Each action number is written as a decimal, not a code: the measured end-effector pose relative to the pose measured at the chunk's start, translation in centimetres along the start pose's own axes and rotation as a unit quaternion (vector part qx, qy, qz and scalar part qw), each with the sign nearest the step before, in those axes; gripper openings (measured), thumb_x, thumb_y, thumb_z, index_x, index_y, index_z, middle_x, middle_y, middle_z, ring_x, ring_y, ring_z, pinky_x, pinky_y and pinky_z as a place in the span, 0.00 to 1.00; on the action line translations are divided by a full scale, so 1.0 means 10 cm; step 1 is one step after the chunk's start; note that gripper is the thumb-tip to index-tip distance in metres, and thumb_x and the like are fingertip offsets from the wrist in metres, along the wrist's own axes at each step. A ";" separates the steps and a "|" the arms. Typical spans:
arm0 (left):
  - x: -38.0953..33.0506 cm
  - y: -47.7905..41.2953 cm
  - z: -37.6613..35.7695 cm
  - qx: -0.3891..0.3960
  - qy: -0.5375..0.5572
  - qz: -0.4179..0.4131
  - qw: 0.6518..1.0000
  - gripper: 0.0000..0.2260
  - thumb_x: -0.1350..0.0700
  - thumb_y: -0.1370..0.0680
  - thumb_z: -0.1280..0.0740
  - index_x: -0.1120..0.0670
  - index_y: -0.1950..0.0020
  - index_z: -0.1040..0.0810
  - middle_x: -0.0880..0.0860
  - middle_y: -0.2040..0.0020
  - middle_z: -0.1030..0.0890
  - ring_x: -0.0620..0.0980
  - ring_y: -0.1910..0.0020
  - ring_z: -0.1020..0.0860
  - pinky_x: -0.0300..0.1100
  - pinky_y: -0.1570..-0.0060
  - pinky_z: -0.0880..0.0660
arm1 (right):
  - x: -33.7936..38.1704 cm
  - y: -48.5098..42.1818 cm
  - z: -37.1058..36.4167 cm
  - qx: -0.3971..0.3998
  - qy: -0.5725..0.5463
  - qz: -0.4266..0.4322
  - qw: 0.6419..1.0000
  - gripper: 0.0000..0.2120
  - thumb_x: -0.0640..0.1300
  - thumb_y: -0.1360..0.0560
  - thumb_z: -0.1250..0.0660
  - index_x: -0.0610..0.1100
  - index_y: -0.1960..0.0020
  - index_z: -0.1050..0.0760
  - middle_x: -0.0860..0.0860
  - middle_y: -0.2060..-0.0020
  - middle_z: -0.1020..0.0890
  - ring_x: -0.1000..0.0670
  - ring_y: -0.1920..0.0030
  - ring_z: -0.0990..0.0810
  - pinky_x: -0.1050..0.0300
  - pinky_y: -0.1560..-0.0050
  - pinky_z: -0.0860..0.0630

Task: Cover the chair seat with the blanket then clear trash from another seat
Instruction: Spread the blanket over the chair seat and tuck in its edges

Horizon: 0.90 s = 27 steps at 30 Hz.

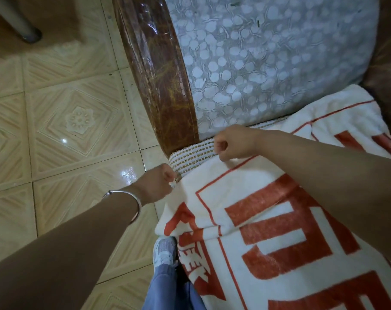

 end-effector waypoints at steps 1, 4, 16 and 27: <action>-0.02 0.01 -0.10 0.034 0.008 -0.005 0.999 0.12 0.64 0.28 0.33 0.56 0.45 0.26 0.53 0.49 0.25 0.52 0.48 0.25 0.42 0.46 0.28 | -0.02 0.00 -0.06 0.023 0.005 0.000 1.000 0.10 0.40 0.29 0.32 0.43 0.49 0.22 0.52 0.55 0.24 0.52 0.53 0.26 0.58 0.50 0.28; -0.01 0.00 -0.31 0.061 -0.006 0.002 0.998 0.14 0.57 0.28 0.29 0.56 0.44 0.27 0.52 0.49 0.23 0.52 0.49 0.25 0.43 0.49 0.26 | 0.00 -0.05 -0.17 0.022 0.111 0.031 0.993 0.12 0.42 0.30 0.32 0.46 0.47 0.25 0.52 0.52 0.29 0.50 0.50 0.29 0.56 0.48 0.30; 0.07 -0.12 0.04 0.032 -0.023 0.051 0.998 0.04 0.60 0.28 0.33 0.54 0.54 0.21 0.55 0.53 0.20 0.53 0.52 0.21 0.38 0.54 0.28 | 0.04 -0.10 0.06 -0.037 0.071 -0.013 0.997 0.05 0.41 0.28 0.38 0.44 0.62 0.26 0.48 0.61 0.22 0.47 0.56 0.24 0.59 0.59 0.31; -0.03 -0.17 -0.16 -0.081 -0.055 -0.012 0.995 0.08 0.55 0.30 0.29 0.51 0.60 0.29 0.53 0.52 0.22 0.54 0.50 0.24 0.48 0.48 0.25 | 0.12 -0.17 -0.18 -0.010 0.125 0.032 0.992 0.14 0.42 0.28 0.34 0.50 0.67 0.36 0.49 0.56 0.28 0.48 0.54 0.29 0.56 0.57 0.33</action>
Point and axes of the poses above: each hand's wrist, its own y-axis away from the middle knuckle, its own z-axis out of the back of the hand, x = y × z, the point moved 6 cm from there along -y, towards the middle knuckle
